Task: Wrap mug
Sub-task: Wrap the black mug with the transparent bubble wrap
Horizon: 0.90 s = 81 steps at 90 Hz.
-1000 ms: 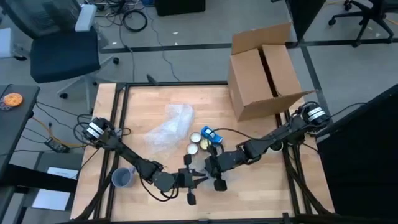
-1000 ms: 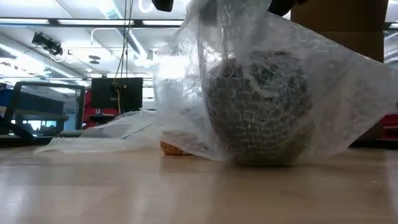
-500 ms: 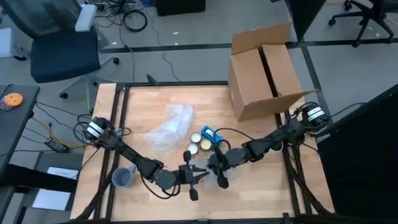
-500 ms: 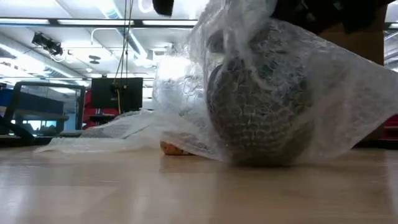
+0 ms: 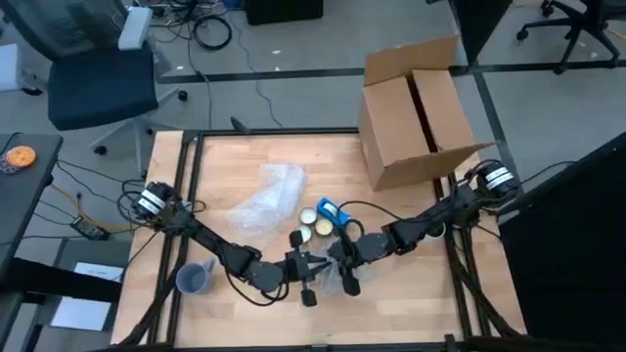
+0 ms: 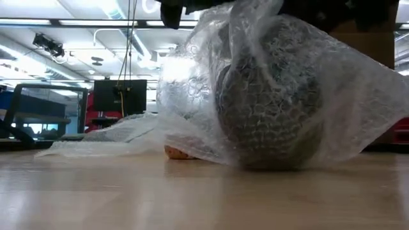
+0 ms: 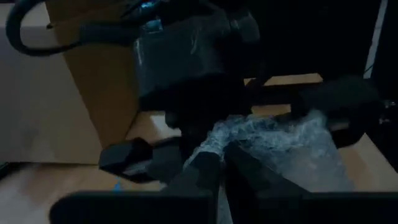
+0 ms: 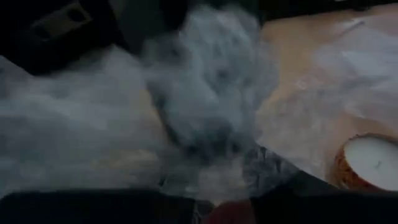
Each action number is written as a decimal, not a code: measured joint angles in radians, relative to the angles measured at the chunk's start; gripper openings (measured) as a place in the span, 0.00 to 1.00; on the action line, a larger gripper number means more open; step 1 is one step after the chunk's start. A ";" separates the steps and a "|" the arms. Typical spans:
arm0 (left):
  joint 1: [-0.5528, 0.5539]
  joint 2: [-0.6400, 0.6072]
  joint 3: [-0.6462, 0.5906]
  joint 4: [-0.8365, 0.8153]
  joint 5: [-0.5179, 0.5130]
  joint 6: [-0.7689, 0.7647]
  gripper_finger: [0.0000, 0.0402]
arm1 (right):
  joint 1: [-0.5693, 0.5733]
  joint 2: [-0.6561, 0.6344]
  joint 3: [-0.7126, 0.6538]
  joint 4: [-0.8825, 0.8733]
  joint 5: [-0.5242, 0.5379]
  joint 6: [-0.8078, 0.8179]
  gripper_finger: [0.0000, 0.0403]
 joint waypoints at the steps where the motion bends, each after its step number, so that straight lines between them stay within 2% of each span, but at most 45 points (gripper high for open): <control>1: 0.000 0.000 0.000 -0.003 0.000 0.000 0.00 | 0.000 -0.005 0.000 -0.007 0.004 -0.001 0.27; 39: 0.004 0.000 0.000 0.000 -0.003 -0.008 0.00 | 0.013 -0.235 0.000 -0.279 0.099 -0.025 0.28; 55: 0.026 0.000 0.000 0.004 0.002 -0.008 0.00 | 0.025 -0.303 0.000 -0.329 0.140 -0.032 0.28; 66: 0.039 0.000 -0.001 -0.002 0.002 -0.004 0.00 | 0.025 -0.298 0.000 -0.373 0.168 0.003 0.28; 81: 0.031 0.000 -0.001 0.019 0.002 -0.003 0.00 | 0.019 -0.204 0.001 -0.342 0.165 0.018 0.28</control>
